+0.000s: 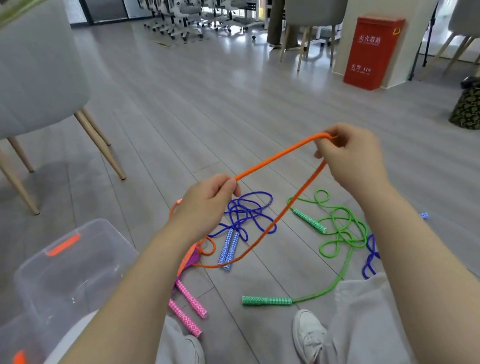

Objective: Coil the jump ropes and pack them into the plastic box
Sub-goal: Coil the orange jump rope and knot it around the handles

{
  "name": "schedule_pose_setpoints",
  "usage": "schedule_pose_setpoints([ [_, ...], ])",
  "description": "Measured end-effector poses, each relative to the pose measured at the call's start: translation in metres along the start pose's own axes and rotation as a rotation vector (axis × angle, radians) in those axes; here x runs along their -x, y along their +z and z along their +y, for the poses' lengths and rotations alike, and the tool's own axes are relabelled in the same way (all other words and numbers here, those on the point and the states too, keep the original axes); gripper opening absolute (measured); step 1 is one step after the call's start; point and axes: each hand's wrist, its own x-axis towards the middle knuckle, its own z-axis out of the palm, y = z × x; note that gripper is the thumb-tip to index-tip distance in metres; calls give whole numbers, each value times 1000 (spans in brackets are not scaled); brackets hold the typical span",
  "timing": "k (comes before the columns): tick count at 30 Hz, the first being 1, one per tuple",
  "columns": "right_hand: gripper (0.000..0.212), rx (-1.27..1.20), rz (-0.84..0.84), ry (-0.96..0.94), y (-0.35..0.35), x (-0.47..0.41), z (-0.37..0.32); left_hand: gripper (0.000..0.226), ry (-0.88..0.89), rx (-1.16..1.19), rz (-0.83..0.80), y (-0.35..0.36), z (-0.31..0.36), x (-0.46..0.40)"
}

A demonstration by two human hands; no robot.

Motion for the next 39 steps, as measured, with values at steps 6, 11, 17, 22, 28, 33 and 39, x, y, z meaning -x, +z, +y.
schedule_pose_setpoints([
  [6,11,-606,-271,196,11,12,-25,23,-164,357,12,15,5,4],
  [11,10,-663,-466,93,25,26,-34,29,-96,378,6,15,11,8],
  [17,9,-471,-403,2,38,30,-35,30,-46,298,-147,14,13,14],
  [22,15,-521,-507,110,41,32,-34,30,-63,394,-164,14,20,18],
  [28,11,-466,-499,79,43,33,-33,28,-51,356,-288,14,20,21],
  [33,11,-409,-506,125,47,30,-28,34,-12,275,-243,15,13,18],
  [39,29,-564,-798,248,134,-29,117,31,-36,873,-219,5,11,9],
])
